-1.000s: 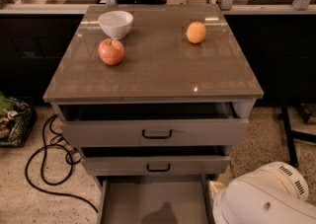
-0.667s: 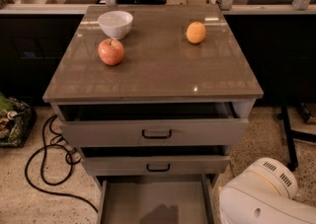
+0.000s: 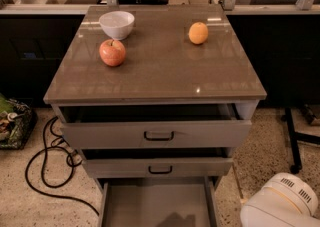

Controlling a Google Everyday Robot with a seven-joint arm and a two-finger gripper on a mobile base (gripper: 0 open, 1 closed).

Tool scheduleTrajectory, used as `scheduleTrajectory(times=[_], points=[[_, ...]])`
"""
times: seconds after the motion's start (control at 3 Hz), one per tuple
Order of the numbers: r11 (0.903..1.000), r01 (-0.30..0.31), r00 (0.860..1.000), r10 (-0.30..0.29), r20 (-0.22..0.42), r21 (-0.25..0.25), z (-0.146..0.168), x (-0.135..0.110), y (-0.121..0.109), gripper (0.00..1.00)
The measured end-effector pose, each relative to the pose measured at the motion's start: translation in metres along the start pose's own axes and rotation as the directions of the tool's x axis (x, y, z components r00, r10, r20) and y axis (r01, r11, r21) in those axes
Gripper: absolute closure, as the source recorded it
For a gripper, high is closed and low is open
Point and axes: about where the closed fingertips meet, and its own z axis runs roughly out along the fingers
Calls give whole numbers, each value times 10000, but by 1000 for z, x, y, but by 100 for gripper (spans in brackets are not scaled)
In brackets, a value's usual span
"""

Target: Close bottom drawer

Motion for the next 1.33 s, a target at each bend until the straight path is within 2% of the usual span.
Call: scheduleTrajectory(times=[0.33, 0.67, 1.0, 1.33], points=[[9997, -217, 9973, 221, 698, -62, 23, 13, 7, 0], [9993, -138, 9904, 184, 1371, -343, 61, 7, 22, 0], [9993, -138, 9904, 184, 1370, -342, 61, 7, 22, 0], [9987, -251, 9815, 332, 1884, -453, 87, 3, 25, 0]])
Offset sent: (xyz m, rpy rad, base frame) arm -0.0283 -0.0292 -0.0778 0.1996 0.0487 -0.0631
